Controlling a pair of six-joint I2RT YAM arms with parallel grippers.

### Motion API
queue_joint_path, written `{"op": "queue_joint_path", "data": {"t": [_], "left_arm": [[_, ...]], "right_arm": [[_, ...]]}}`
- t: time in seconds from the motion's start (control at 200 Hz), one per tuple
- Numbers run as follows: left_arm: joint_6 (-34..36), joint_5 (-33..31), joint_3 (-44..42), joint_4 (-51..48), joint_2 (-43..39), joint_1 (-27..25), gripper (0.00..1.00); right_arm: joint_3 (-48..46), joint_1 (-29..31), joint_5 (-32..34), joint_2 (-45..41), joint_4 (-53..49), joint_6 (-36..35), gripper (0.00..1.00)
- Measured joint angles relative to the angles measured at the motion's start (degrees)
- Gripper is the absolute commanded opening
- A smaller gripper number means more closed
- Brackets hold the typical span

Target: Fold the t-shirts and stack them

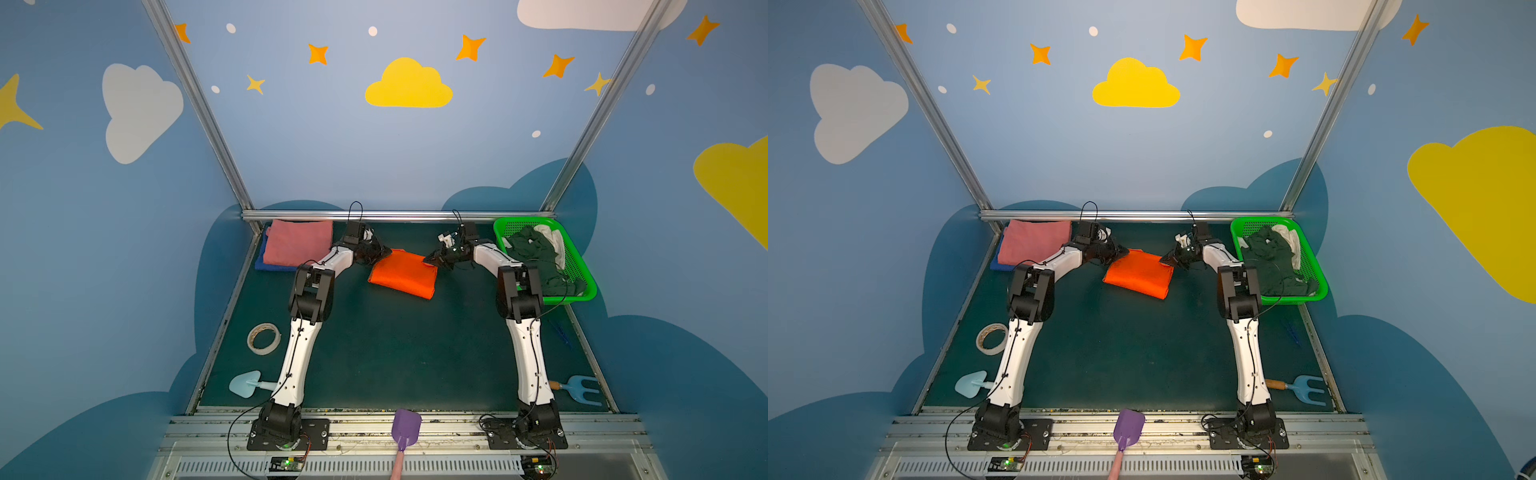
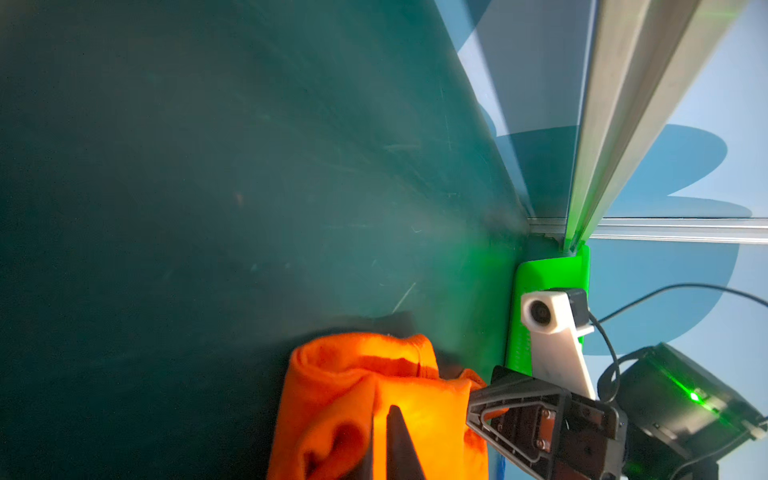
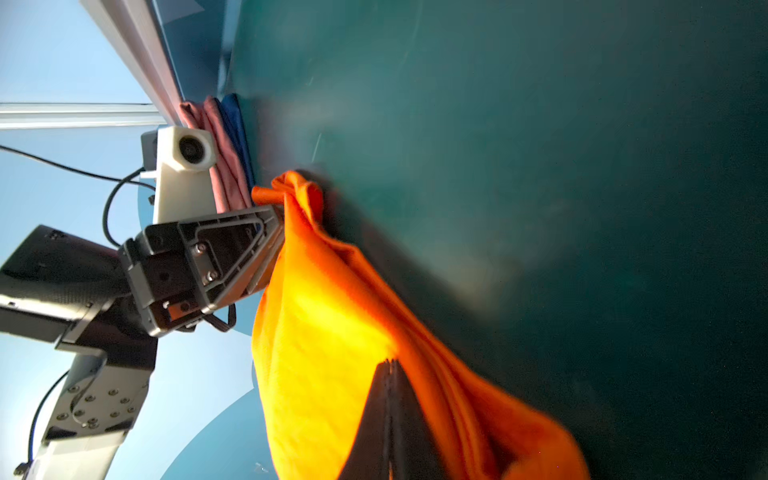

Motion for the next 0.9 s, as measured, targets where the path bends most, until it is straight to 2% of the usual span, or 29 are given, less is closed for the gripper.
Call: {"op": "queue_joint_path", "data": {"t": [0.245,0.39,0.686,0.896], "left_arm": [[3.7,-1.5,-5.0,-1.3,-9.5,-0.3,0.14],[5.3,-2.3,-5.5,-1.2,-12.3,-0.8,0.12],[5.2,-3.5,-7.7,-1.0,-9.4,-1.1,0.11],[5.5,-4.0,-2.6,-3.8,-3.4,-1.1,0.1]], "right_arm": [[-8.1,1.3,-0.4,-11.0,5.1,0.3,0.05],[-10.2,4.5,-0.9,-13.6,9.7,1.5,0.05],[-12.0,12.7,-2.1,-8.4,13.6,4.0,0.07],[-17.2,13.2,-2.9,-6.4,15.4,5.5,0.11]]}}
